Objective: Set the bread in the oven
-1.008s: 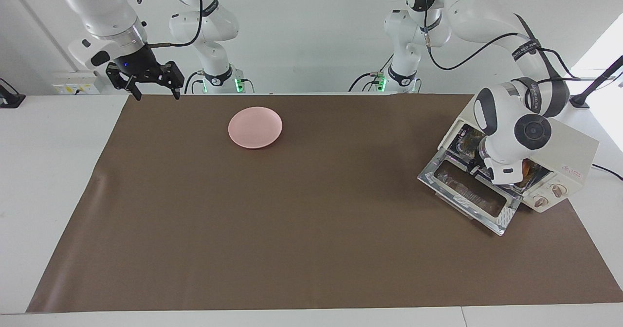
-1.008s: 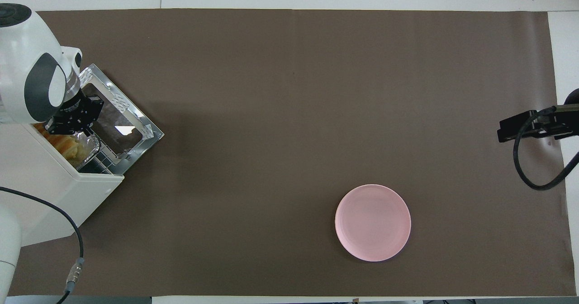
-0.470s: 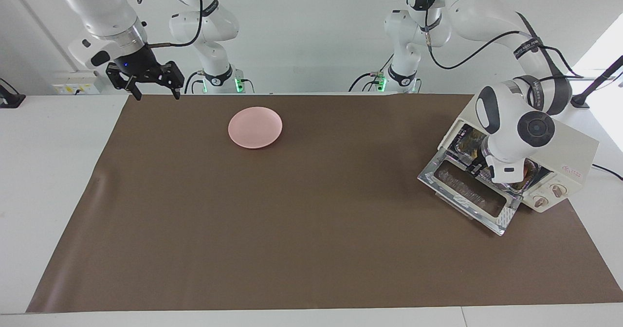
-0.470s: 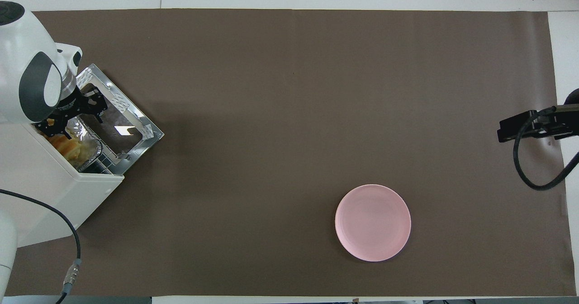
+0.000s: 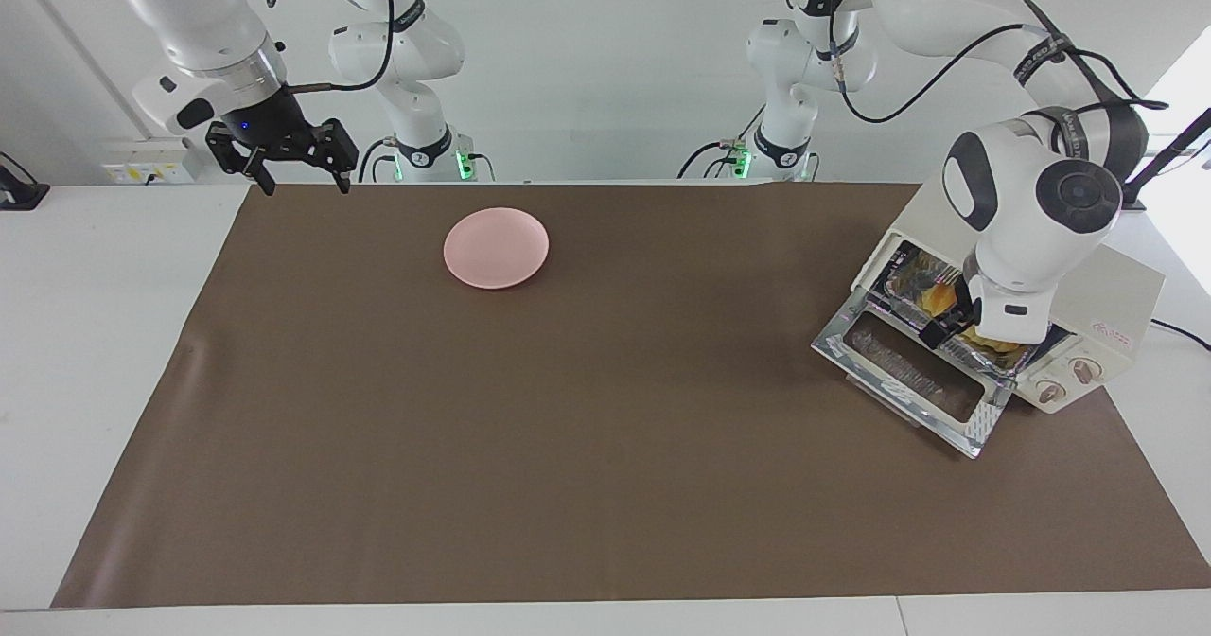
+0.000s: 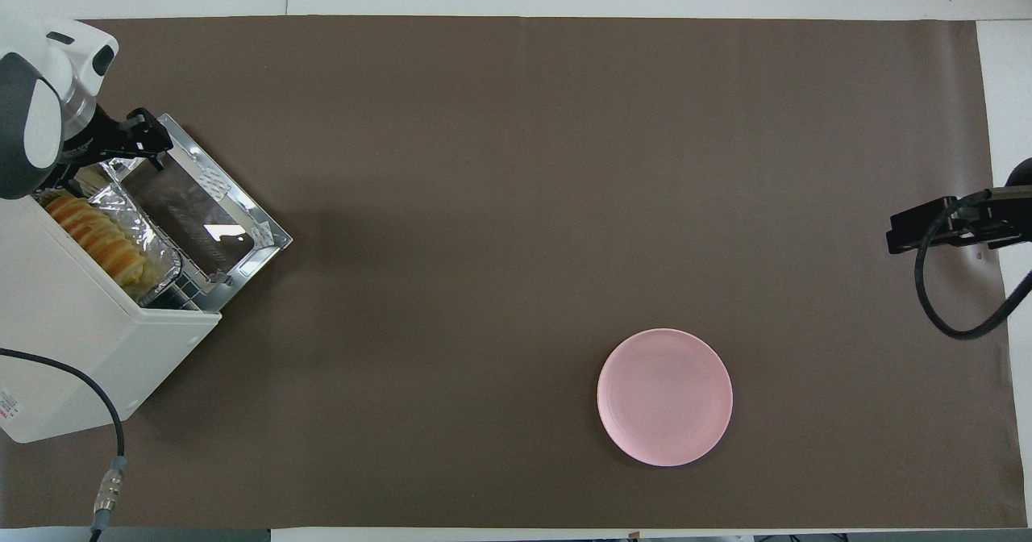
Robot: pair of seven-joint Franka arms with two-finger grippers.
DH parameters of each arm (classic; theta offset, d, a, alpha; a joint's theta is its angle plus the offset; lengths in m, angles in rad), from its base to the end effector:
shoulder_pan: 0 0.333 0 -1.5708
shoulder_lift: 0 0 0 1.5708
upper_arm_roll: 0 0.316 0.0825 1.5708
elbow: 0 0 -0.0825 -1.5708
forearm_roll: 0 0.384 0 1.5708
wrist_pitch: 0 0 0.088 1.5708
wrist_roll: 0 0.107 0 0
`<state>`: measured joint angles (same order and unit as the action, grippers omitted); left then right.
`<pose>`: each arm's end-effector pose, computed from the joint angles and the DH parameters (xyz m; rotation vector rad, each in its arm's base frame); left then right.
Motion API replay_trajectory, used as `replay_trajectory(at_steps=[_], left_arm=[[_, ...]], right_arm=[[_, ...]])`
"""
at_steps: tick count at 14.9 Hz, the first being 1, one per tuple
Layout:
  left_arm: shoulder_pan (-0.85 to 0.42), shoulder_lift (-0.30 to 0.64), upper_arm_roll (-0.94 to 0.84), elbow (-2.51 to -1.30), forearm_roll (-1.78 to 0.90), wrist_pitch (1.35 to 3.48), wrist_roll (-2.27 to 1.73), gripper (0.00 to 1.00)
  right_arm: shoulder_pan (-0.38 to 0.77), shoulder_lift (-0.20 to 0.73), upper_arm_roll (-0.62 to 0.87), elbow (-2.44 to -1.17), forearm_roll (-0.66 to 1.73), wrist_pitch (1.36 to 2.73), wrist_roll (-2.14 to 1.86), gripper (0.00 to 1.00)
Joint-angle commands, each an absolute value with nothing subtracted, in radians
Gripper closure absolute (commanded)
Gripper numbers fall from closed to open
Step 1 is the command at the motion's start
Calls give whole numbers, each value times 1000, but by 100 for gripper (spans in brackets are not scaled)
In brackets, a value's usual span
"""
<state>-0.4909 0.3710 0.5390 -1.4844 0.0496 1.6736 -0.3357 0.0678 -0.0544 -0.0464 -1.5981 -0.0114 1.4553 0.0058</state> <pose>0.6443 -0.0112 0.4778 -2.8385 -0.5127 0.1371 0.5250 0.0092 0.6315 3.1284 0.0234 -0.1383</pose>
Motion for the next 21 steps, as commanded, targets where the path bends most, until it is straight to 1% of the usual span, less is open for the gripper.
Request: replay_trajectory(at_steps=[1,6,7,8,10,11,13,14,15,18,19,21], left_arm=[[-489,287,540,-1508,66,1591,-191,0],[-482,151,517,-1542,61,1479,24,0],[-442,105,502,-1561,60,1465,29,0],[-428,77,462,-1578,60,1448,34,0],[-419,37,430,-1601,60,1405,34,0],[-379,14,385,-1621,60,1399,34,0],[-197,5,174,-1626,61,1394,34,0],[-137,9,113,-1626,60,1428,25,0],[-120,11,101,-1615,60,1457,32,0],[-2,5,-35,-1635,57,1472,28,0],[3,12,-37,-1628,52,1500,31,0],[6,18,-41,-1618,49,1487,32,0]], right_arm=[[55,-63,-37,-1606,-20,1447,-14,0],[55,-63,-37,-1606,-20,1447,-14,0],[57,-63,-37,-1606,-20,1447,-12,0],[55,-63,-37,-1606,-20,1447,-14,0],[55,-63,-37,-1606,-20,1447,-14,0],[57,-63,-37,-1606,-20,1447,-12,0],[55,-63,-37,-1606,-20,1447,-14,0],[55,-63,-37,-1606,-20,1447,-14,0],[55,-63,-37,-1606,-20,1447,-14,0],[57,-63,-37,-1606,-20,1447,-12,0],[57,-63,-37,-1606,-20,1447,-14,0],[55,-63,-37,-1606,-20,1447,-14,0]])
